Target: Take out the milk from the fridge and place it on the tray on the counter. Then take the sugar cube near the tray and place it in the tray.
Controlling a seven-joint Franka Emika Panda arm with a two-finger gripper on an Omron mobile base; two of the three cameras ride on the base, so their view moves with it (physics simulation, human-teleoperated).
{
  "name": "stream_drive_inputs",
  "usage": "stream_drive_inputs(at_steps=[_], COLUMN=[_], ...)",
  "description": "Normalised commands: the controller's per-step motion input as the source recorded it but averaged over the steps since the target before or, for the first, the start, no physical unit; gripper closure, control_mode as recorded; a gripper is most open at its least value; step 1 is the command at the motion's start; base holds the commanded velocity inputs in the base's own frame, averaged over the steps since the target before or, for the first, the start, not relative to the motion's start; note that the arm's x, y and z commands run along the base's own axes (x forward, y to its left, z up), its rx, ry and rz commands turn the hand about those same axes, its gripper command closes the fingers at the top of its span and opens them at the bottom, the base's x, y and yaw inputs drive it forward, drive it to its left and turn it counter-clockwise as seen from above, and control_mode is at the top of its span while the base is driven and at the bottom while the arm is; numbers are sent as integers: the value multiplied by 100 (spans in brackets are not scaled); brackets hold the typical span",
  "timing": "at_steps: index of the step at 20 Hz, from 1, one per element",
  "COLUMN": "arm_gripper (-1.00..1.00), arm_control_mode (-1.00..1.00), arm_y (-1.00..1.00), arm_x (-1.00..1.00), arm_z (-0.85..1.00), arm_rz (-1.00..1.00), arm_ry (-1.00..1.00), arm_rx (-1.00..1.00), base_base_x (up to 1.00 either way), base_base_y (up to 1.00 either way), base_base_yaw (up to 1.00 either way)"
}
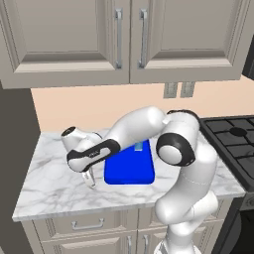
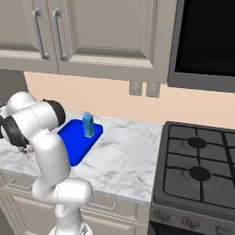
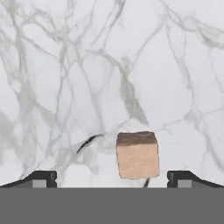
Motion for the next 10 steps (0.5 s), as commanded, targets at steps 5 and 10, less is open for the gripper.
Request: stream_drive_inputs(at_steps=[5, 10], arm_gripper=[-100, -100], arm_control_mode=[-100, -100], arm_y=[0, 0], arm_x=[9, 15], arm_z=[-5, -10], arm_rz=[0, 0], arm_ry=[0, 0], arm_rx=[0, 0], base_base_x=[0, 0], base_base_y=[0, 0], base_base_yaw=[0, 0])
